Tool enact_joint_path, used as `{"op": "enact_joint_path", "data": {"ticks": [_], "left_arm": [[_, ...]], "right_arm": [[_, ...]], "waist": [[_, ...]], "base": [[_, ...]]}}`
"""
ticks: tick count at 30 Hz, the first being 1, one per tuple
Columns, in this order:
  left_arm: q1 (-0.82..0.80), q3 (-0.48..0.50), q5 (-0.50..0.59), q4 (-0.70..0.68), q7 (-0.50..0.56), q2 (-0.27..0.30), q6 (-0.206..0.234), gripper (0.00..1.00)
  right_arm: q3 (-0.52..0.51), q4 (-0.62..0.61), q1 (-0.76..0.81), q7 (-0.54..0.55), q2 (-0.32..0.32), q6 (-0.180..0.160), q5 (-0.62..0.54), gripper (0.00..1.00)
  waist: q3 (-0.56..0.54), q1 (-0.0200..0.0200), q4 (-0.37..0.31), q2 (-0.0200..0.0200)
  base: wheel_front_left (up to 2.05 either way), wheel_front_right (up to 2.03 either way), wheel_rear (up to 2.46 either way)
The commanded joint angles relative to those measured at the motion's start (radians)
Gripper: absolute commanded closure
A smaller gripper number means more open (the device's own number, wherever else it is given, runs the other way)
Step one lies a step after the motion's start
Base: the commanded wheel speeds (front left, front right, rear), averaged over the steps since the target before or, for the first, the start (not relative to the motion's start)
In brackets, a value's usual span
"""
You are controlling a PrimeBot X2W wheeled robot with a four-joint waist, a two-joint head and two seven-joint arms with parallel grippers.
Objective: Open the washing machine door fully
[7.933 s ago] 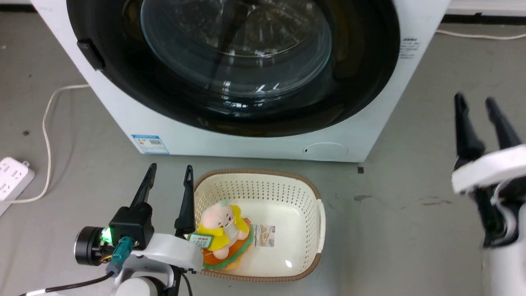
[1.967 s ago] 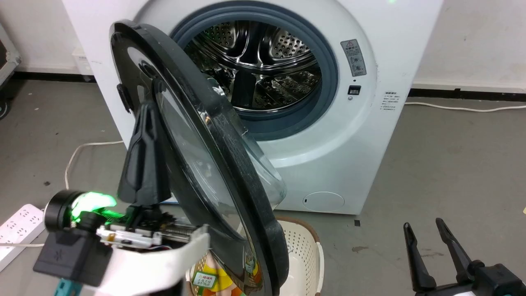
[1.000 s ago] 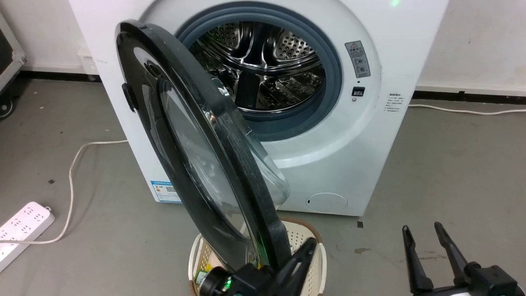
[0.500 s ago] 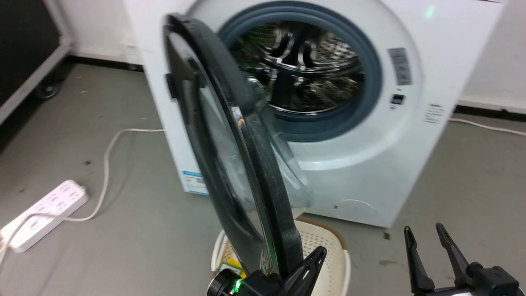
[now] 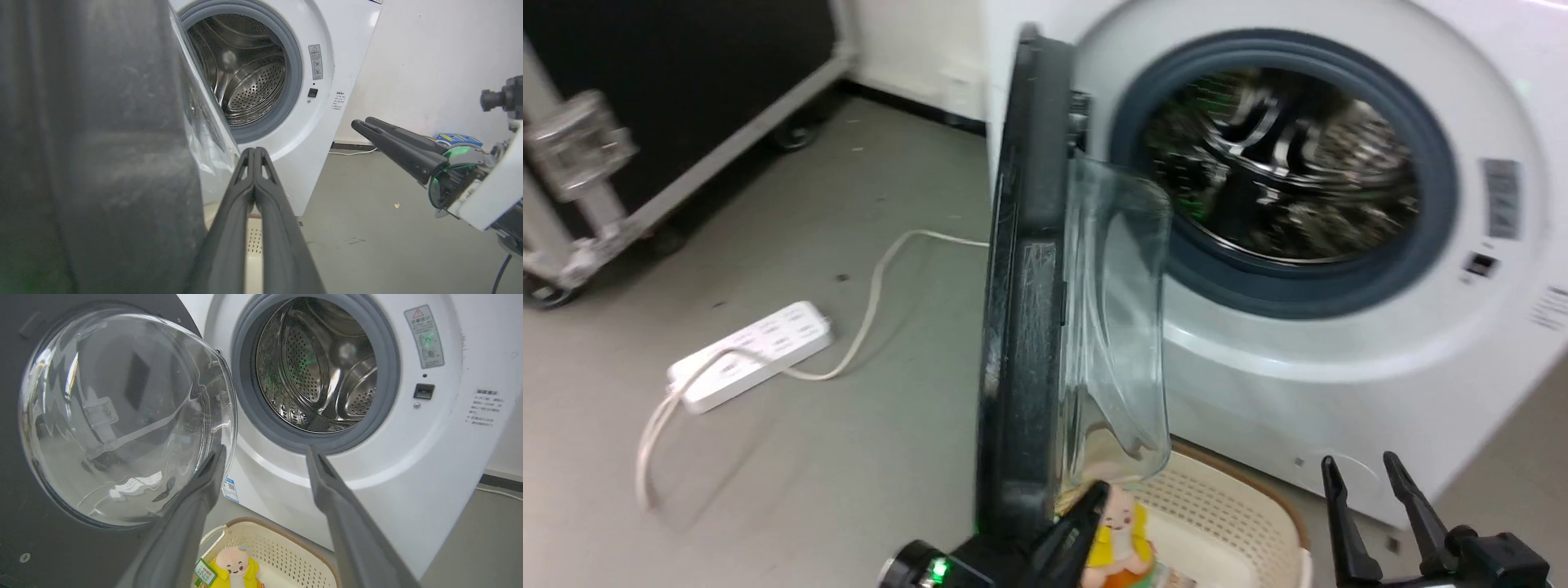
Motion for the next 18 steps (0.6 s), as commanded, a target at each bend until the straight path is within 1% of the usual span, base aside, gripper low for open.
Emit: {"op": "enact_joint_path", "data": {"ticks": [1, 10, 14, 18], "left_arm": [[0.004, 0.023, -0.008, -0.003, 0.0, 0.011, 0.016, 1.0], [0.024, 0.102, -0.019, -0.04, -0.042, 0.033, 0.078, 1.0], [0.037, 0.153, -0.052, -0.044, -0.066, 0.036, 0.099, 1.0], [0.042, 0.22, -0.084, -0.039, -0.087, 0.055, 0.118, 1.0]], "right_arm": [[0.005, 0.004, 0.008, -0.004, 0.003, 0.001, 0.007, 0.0], [0.056, 0.048, -0.053, -0.004, 0.0, 0.001, -0.013, 0.0], [0.067, 0.062, -0.067, -0.004, -0.007, 0.001, -0.013, 0.0], [0.068, 0.067, -0.071, -0.004, -0.012, 0.001, -0.012, 0.0]], "waist": [[-0.005, 0.0, 0.044, 0.0], [0.029, 0.0, 0.07, 0.0], [0.036, 0.0, 0.074, 0.0], [0.042, 0.0, 0.078, 0.0]], "base": [[0.0, 0.0, 0.0], [0.0, 0.0, 0.0], [0.0, 0.0, 0.0], [0.0, 0.0, 0.0]]}}
